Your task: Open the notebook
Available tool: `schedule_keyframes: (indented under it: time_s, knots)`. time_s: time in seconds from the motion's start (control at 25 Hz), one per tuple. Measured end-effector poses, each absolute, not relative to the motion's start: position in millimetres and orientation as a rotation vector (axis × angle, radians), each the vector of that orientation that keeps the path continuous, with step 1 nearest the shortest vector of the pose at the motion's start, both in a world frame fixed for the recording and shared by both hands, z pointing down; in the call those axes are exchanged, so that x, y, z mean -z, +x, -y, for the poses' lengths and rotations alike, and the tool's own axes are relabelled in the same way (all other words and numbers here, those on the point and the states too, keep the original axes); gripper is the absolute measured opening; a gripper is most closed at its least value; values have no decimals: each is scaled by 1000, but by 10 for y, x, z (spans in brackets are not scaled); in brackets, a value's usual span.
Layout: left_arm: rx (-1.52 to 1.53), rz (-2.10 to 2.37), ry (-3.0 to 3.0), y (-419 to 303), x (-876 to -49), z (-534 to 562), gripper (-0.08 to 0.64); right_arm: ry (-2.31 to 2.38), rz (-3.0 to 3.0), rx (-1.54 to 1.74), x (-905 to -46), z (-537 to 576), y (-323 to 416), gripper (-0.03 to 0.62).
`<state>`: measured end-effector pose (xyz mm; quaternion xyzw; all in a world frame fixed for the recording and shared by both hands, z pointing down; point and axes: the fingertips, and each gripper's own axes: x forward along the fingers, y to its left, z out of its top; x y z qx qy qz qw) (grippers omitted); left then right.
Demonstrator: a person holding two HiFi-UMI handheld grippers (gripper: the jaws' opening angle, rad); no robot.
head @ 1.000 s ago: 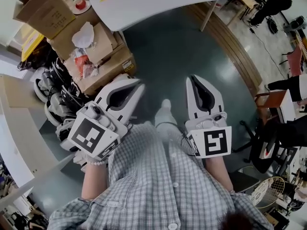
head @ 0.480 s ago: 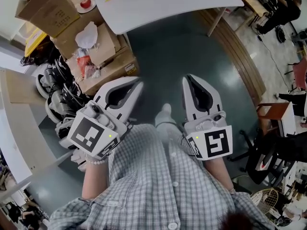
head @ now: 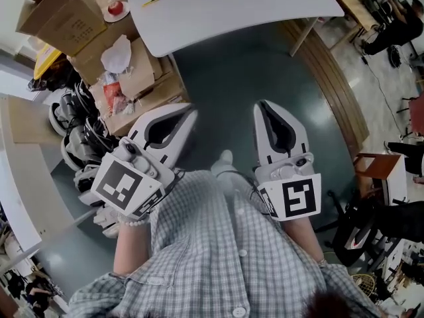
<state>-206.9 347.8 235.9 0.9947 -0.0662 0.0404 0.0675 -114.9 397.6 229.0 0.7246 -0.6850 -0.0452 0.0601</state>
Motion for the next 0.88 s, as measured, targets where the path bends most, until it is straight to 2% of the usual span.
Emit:
schedule_keyframes:
  time_s: [0.88]
  knots:
    - [-77,379,3019,-1082,-2255,-3159,8,2160,2165,110,-2315,-3656,-7,26]
